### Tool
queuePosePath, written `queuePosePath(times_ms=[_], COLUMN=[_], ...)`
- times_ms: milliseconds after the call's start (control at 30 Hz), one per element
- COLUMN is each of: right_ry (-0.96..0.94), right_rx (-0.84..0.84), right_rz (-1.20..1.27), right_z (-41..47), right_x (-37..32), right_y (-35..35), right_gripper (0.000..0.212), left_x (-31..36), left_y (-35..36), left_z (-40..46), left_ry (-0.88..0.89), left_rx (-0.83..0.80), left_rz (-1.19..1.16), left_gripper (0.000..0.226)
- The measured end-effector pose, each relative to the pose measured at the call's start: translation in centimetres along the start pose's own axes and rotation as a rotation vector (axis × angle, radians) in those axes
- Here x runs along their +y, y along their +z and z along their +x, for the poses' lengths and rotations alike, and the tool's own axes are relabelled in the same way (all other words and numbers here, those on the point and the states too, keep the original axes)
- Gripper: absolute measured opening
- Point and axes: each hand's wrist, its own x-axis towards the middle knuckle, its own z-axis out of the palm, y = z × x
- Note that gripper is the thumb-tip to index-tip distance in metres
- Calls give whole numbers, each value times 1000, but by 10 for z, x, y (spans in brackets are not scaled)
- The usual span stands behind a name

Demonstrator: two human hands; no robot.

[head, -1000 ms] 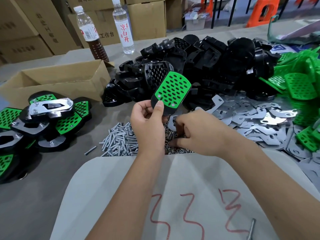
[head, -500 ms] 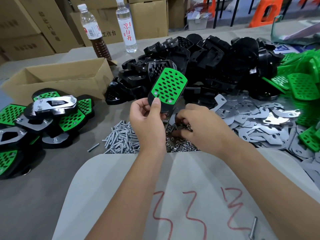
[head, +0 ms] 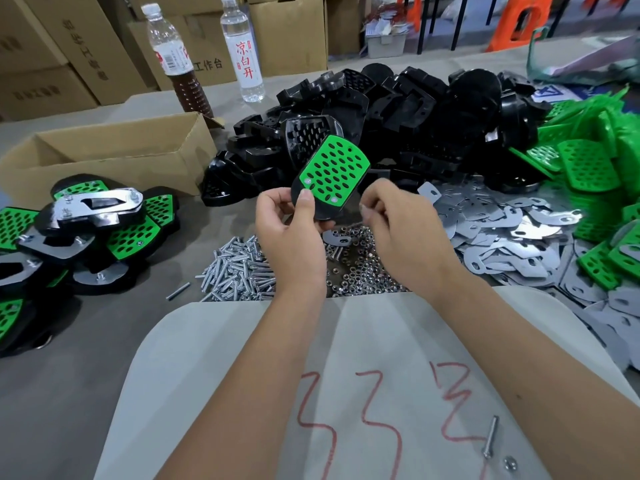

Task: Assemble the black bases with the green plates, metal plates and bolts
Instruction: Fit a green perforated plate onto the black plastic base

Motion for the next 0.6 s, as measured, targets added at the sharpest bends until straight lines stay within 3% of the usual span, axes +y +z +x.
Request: queuePosePath(times_ms=[200,400,600], right_ry=[53,257,274], right_rx=[397,492,419], right_rz=[112,479,353], right_z=[3,1,0], right_x=[4,2,17], right_y=[-7,-16,-28], right_gripper=[19,3,11], left_x=[1,0,-8], left_y=[14,39,38], left_z=[-4,-7,-5], left_ry=[181,203,51], left_rx=[-105,-107,-150], left_rz=[225,356,368], left_gripper=[16,13,23])
